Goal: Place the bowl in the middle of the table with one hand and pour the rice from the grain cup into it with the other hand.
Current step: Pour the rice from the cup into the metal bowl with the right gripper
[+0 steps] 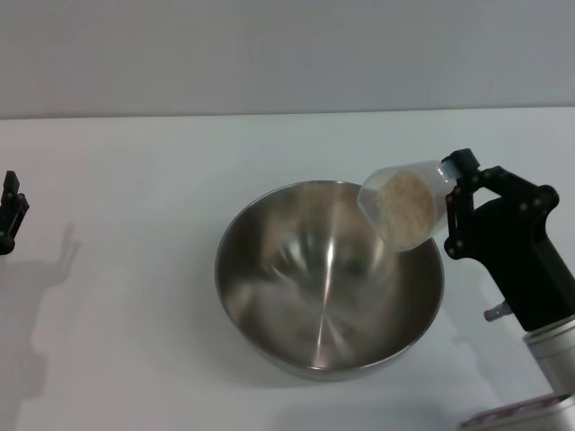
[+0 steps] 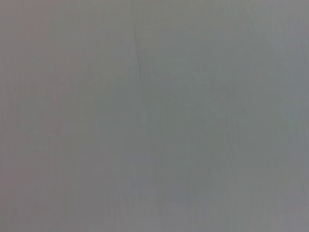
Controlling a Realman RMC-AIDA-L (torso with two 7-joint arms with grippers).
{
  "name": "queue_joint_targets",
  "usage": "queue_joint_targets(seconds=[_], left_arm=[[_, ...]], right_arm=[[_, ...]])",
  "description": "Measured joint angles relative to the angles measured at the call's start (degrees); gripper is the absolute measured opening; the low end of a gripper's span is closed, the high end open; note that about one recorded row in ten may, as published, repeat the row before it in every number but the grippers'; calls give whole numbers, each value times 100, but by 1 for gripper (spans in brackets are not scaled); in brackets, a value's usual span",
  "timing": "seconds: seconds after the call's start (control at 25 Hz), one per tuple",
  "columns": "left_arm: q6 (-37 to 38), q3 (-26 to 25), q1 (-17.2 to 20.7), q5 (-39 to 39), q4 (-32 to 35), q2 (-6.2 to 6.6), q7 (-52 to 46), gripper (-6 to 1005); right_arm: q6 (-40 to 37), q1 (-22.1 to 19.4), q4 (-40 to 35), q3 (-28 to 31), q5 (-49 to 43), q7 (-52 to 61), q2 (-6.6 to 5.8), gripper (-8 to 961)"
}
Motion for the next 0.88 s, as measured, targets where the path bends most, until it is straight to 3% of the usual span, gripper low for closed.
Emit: queue_joint_targets(seconds=[0.36,0.88], left_arm=[[-9,0,40,0,0,-9,-6,833],[-9,0,26,0,0,-8,-11,833]], right_arm=[[9,65,269,141,-37,-1888,5,9],[293,47,213,144,-617,-3164,16,8]])
